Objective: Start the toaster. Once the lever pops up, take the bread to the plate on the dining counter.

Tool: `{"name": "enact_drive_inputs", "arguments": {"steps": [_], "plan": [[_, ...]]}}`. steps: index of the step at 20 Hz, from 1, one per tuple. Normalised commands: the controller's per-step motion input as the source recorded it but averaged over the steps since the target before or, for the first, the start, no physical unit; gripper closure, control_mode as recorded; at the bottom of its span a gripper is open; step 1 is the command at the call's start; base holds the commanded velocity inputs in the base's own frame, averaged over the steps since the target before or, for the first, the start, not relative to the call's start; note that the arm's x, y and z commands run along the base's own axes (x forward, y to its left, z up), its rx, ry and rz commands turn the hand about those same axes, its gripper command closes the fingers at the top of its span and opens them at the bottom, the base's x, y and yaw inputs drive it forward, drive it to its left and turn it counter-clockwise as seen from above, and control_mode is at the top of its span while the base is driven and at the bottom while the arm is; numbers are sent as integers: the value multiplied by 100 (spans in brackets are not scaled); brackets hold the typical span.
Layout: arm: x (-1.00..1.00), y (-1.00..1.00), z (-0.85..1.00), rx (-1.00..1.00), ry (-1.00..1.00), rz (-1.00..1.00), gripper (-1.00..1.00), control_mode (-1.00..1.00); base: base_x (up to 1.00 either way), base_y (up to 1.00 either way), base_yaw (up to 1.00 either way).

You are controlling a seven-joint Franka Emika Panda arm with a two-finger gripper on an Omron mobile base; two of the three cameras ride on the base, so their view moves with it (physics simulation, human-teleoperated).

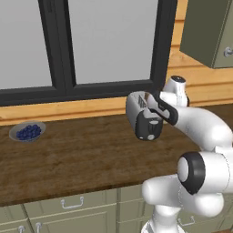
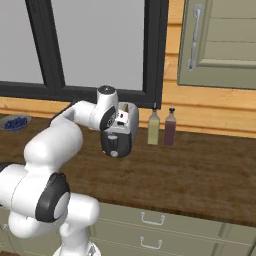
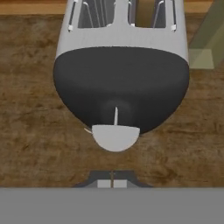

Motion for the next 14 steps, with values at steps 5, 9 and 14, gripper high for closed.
{"name": "enact_drive_inputs", "arguments": {"steps": [5, 9, 14], "plan": [[31, 0, -24, 0, 0, 0, 100, -100, 0, 0, 0], [35, 0, -26, 0, 0, 0, 100, -100, 0, 0, 0], [32, 0, -28, 0, 0, 0, 100, -100, 0, 0, 0]]}}
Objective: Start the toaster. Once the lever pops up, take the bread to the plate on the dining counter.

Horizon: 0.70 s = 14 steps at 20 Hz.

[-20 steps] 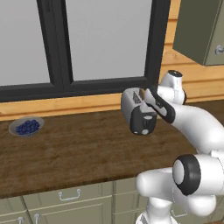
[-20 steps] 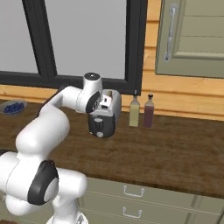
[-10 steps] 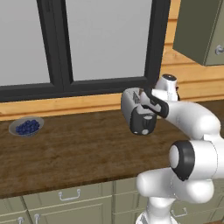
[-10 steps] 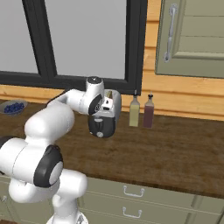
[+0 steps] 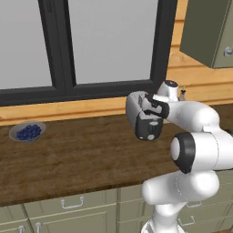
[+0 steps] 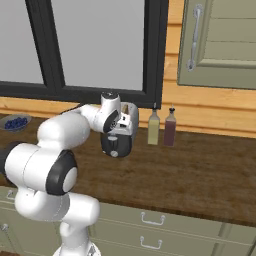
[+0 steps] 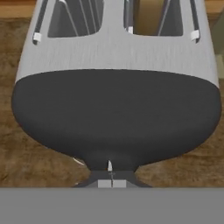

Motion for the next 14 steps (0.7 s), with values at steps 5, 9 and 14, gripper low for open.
{"name": "enact_drive_inputs", "arguments": {"steps": [5, 9, 14], "plan": [[0, 0, -47, -5, -5, 0, 100, -100, 0, 0, 0], [-13, -1, -72, -7, -7, 0, 100, -100, 0, 0, 0], [-13, -2, -74, -3, -9, 0, 100, -100, 0, 0, 0]]}}
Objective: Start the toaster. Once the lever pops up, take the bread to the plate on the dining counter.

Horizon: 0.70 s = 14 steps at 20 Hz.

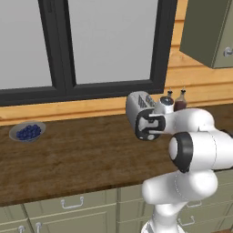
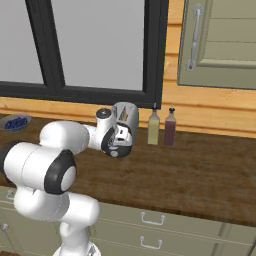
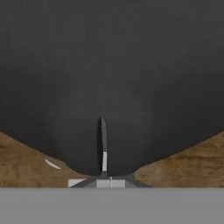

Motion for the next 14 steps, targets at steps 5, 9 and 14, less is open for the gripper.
{"name": "enact_drive_inputs", "arguments": {"steps": [5, 9, 14], "plan": [[-31, -3, -43, 0, -17, 0, 100, -100, 0, 0, 0], [-86, -24, 28, 10, -19, 0, 100, -100, 0, 0, 0], [-100, -16, 75, 5, -3, 0, 100, -100, 0, 0, 0]]}}
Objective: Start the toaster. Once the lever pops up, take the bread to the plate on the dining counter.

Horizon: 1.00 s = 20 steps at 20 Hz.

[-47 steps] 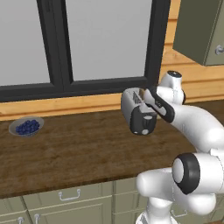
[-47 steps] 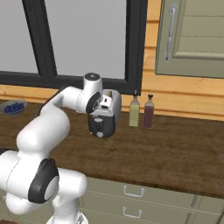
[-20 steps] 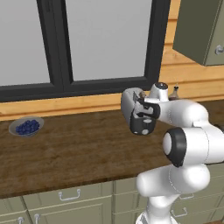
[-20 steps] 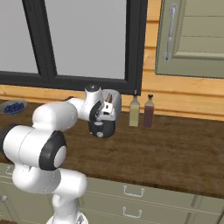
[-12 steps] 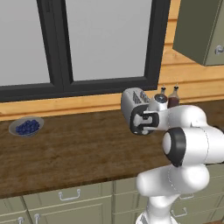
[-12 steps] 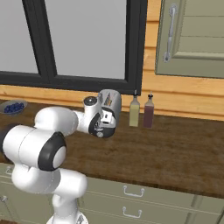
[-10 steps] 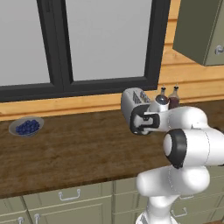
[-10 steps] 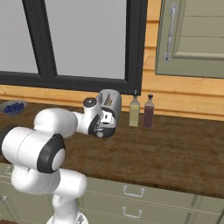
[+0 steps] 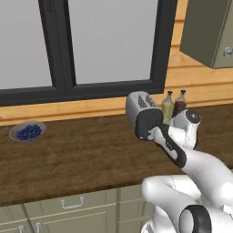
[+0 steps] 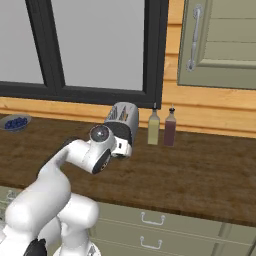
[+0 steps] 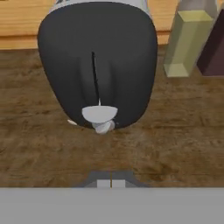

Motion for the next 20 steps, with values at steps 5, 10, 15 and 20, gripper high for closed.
{"name": "enact_drive_inputs", "arguments": {"steps": [5, 10, 15, 20], "plan": [[-59, -6, 100, 0, 0, -7, 100, -100, 0, 0, 0], [-3, -1, 100, 0, 1, -10, 100, -100, 0, 0, 0], [0, 0, 100, 0, 0, -2, 100, -100, 0, 0, 0], [9, 0, 84, 0, 0, 0, 100, -100, 0, 0, 0]]}}
